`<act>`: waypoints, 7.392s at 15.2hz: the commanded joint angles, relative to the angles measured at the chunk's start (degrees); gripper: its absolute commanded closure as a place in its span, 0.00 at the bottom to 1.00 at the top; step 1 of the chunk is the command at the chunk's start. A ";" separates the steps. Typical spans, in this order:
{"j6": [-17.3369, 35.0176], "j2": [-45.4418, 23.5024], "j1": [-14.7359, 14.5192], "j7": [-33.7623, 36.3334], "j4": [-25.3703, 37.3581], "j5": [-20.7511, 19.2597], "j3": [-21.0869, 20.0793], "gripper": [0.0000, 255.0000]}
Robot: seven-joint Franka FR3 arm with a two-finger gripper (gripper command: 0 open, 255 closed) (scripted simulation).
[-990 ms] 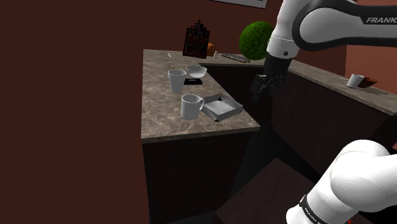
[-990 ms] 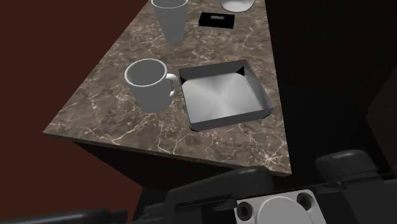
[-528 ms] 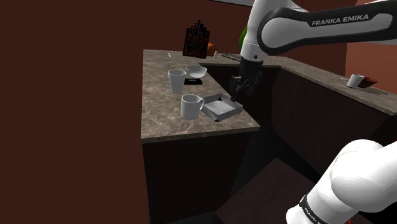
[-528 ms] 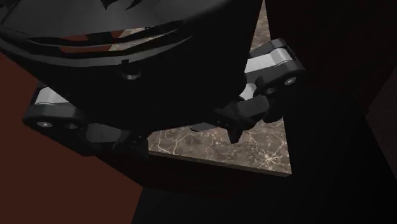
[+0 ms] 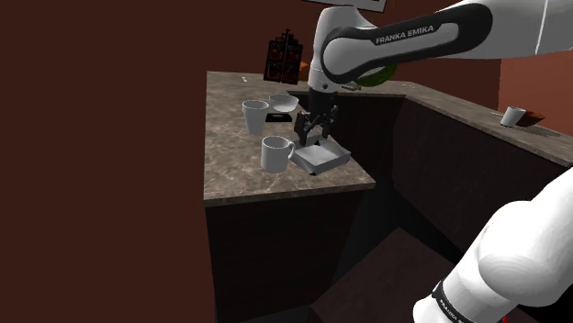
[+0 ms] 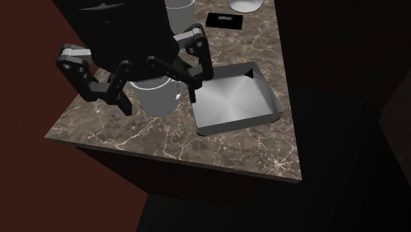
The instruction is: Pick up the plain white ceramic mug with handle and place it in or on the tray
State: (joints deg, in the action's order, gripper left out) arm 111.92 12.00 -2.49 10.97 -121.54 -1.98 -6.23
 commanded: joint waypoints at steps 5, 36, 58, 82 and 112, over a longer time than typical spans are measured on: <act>1.30 -13.71 -0.86 0.46 11.77 -0.33 -1.13 0.00; 4.38 -32.13 -2.56 1.08 26.29 -1.68 -1.96 1.00; -10.14 -29.99 -2.72 0.60 38.70 -1.16 -2.21 1.00; -7.63 -18.47 9.15 -18.49 24.96 1.73 4.89 1.00; -5.07 -18.40 9.15 -18.48 22.33 1.73 4.89 0.00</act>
State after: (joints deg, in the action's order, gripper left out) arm 108.54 -6.69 6.67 -7.51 -100.54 -0.25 -1.34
